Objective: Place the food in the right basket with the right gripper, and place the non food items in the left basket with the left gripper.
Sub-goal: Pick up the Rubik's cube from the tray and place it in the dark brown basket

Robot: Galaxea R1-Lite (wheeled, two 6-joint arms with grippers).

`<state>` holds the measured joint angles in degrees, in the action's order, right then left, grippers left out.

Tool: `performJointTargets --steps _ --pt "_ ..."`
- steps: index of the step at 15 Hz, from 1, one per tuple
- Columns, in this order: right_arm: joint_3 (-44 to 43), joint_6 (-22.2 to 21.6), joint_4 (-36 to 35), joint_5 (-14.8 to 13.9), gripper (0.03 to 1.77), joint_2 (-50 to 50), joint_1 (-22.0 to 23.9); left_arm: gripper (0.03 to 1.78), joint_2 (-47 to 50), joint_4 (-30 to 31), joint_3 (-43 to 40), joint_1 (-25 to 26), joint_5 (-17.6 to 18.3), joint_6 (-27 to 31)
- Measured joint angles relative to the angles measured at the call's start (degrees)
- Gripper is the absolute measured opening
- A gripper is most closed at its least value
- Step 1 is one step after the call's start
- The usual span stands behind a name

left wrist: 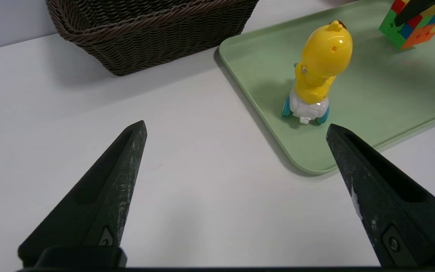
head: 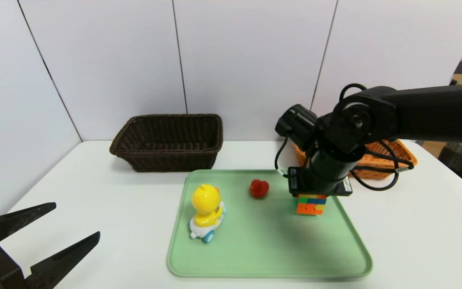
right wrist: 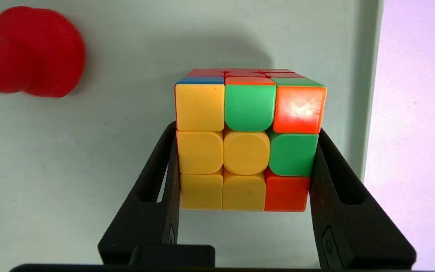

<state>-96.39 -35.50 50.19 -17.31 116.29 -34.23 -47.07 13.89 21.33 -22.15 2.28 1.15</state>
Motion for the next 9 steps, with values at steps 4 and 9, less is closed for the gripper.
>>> performJointTargets --steps 4,9 --pt "-1.0 1.4 0.3 -3.3 0.92 -4.9 -2.6 1.69 0.0 0.0 0.0 0.0 0.0 0.0" --pt "-4.9 4.1 0.3 -5.2 0.92 -9.4 -6.0 1.69 0.0 0.0 0.0 0.0 0.1 0.0"
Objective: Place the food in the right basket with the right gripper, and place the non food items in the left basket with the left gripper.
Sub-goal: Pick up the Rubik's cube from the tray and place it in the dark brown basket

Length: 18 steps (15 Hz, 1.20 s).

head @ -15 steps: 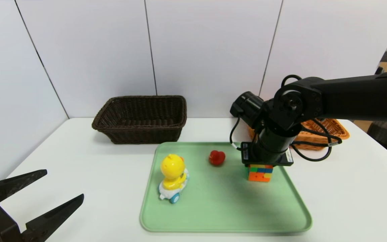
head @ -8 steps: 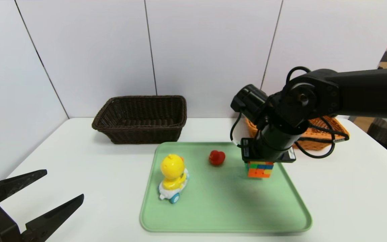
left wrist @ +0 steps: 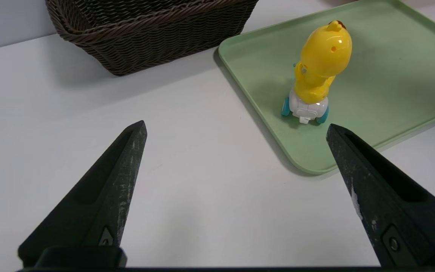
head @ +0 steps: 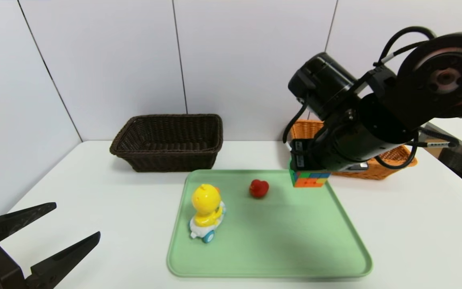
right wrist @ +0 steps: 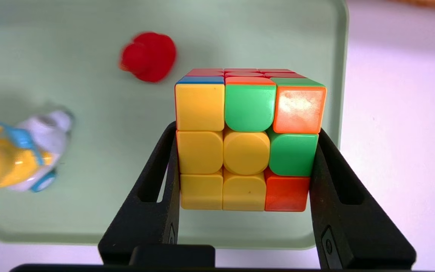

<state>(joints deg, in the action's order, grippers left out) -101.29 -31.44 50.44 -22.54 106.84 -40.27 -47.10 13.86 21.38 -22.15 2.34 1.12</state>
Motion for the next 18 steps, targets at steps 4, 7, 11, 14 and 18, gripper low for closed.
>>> performJointTargets --steps 4,7,11,14,18 --pt "-9.3 6.8 -0.8 -1.0 0.92 -0.3 -2.8 1.69 0.0 0.0 0.1 0.0 0.0 0.0" --pt "-10.9 15.4 -7.8 -3.3 0.92 0.3 -4.7 1.69 0.0 0.0 0.1 0.0 -0.1 0.0" --pt "-11.1 22.7 -19.3 -3.1 0.92 2.1 -5.4 1.69 0.1 0.0 0.0 0.0 -0.1 0.0" --pt "-11.1 27.0 -27.9 -2.8 0.92 4.4 -5.4 1.69 0.1 0.0 0.0 0.0 -0.1 0.0" --pt "-11.1 32.6 -37.7 -2.5 0.92 8.6 -5.4 1.69 0.1 0.0 0.1 0.0 -0.1 0.1"
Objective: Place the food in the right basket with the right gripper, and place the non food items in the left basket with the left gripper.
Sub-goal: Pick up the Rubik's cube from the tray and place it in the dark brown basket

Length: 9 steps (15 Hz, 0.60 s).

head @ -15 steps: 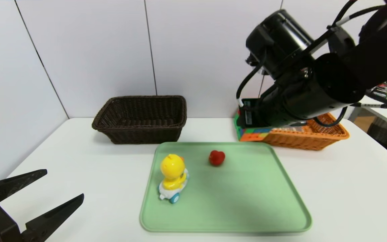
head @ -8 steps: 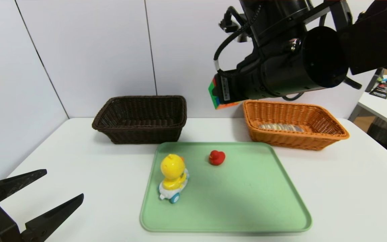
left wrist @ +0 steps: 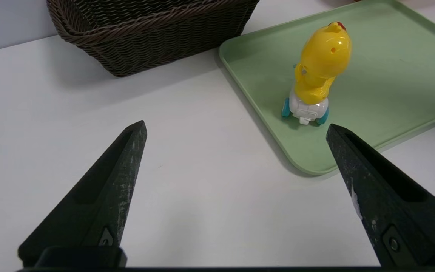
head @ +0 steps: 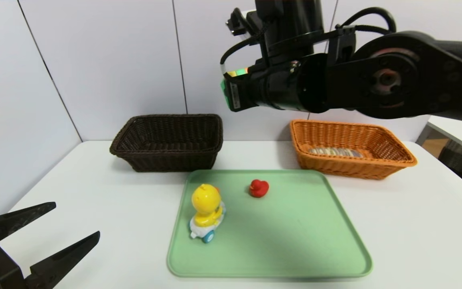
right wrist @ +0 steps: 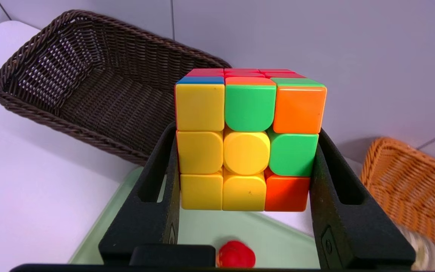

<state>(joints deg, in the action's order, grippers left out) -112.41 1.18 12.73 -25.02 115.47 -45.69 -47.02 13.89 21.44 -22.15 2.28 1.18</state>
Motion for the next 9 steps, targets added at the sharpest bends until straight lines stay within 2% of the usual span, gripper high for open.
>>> performJointTargets --steps 9 --pt "0.0 9.6 -21.5 5.9 0.92 12.8 0.6 1.69 0.9 0.0 -2.0 0.0 -0.2 0.0"
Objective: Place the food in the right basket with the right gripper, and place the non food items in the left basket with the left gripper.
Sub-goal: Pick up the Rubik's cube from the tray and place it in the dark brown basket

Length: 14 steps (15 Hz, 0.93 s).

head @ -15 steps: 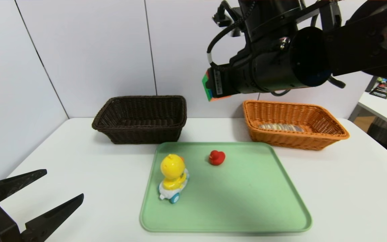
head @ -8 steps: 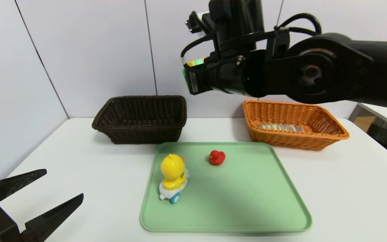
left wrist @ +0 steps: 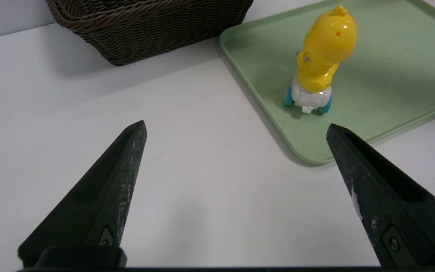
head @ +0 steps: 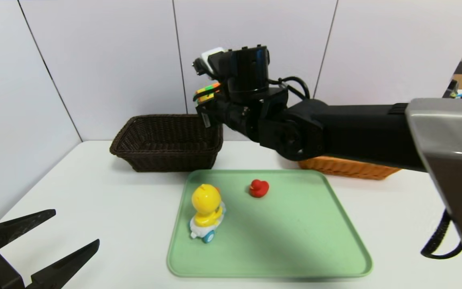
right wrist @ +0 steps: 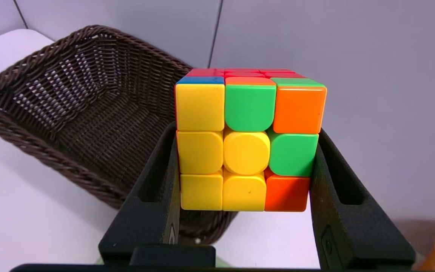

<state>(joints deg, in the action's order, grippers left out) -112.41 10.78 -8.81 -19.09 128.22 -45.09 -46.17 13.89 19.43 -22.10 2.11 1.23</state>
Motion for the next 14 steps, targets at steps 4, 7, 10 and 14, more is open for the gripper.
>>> performJointTargets --steps 4,7,10,14 --pt "0.0 0.7 -5.1 1.6 0.92 5.9 0.1 1.69 0.5 0.0 -1.7 0.2 0.1 0.2" --pt "-0.1 1.3 -6.4 2.7 0.92 8.9 0.2 1.69 0.7 0.1 -1.4 0.2 0.1 0.2" --pt "-0.2 2.6 -6.5 5.4 0.92 10.2 1.0 1.69 0.4 0.1 -0.2 0.2 0.1 0.3" --pt "-0.8 4.0 -9.4 5.8 0.92 11.6 2.2 1.69 -0.4 0.0 1.1 0.4 0.2 0.2"
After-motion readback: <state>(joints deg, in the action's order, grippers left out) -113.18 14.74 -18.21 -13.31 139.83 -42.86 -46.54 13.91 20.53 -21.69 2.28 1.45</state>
